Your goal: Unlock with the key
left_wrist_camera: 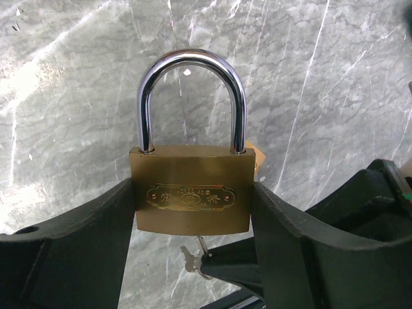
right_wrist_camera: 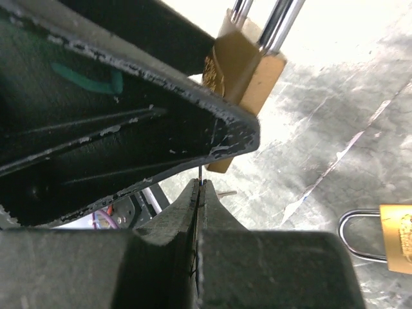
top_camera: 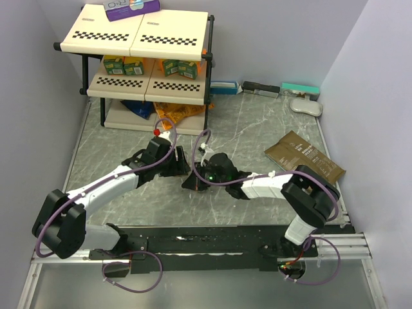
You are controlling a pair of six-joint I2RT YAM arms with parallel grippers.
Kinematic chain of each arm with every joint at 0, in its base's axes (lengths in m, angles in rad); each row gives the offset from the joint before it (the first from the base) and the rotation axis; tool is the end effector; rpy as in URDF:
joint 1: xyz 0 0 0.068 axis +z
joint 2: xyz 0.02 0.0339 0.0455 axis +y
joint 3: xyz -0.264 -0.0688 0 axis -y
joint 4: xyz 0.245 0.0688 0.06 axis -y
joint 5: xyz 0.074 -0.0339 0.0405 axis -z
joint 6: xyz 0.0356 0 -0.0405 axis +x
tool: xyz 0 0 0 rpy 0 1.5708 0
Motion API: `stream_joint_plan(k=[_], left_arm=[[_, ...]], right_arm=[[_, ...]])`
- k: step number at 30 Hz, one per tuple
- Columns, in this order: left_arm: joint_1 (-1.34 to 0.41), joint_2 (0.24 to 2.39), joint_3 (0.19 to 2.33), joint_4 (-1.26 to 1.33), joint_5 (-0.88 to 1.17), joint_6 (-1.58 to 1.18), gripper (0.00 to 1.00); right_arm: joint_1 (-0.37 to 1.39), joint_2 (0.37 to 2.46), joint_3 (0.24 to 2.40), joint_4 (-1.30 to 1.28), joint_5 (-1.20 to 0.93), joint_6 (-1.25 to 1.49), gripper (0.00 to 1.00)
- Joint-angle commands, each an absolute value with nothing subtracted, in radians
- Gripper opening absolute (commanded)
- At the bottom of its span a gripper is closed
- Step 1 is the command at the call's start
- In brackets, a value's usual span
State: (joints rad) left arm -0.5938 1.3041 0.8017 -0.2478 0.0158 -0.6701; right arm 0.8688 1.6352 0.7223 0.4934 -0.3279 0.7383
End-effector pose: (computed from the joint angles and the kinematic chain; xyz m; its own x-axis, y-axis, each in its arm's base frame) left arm 0.2270 -0.1539 0.2281 -0.7963 -0.2117 -0.5667 0.0950 0.8814 -0.4628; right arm 0.2060 0.2614 0.1759 -0.8089 0.0303 -0.5872 -0.4981 0.4954 0.7117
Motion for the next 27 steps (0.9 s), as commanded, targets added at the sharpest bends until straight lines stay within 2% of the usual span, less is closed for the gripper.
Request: stream_joint_plan(k=[1,27], left_arm=[[-0.591,1.258,0.815,-0.146,0.043,-0.683,0.01],[-0.591,1.269,0.811,-0.126,0.074,-0.681,0.01]], right_arm=[[0.845,1.641,0.773,0.535,-0.328,0.733,0.00],[0.827,1.692,0.822,0.543,-0.281,0.744,0.00]])
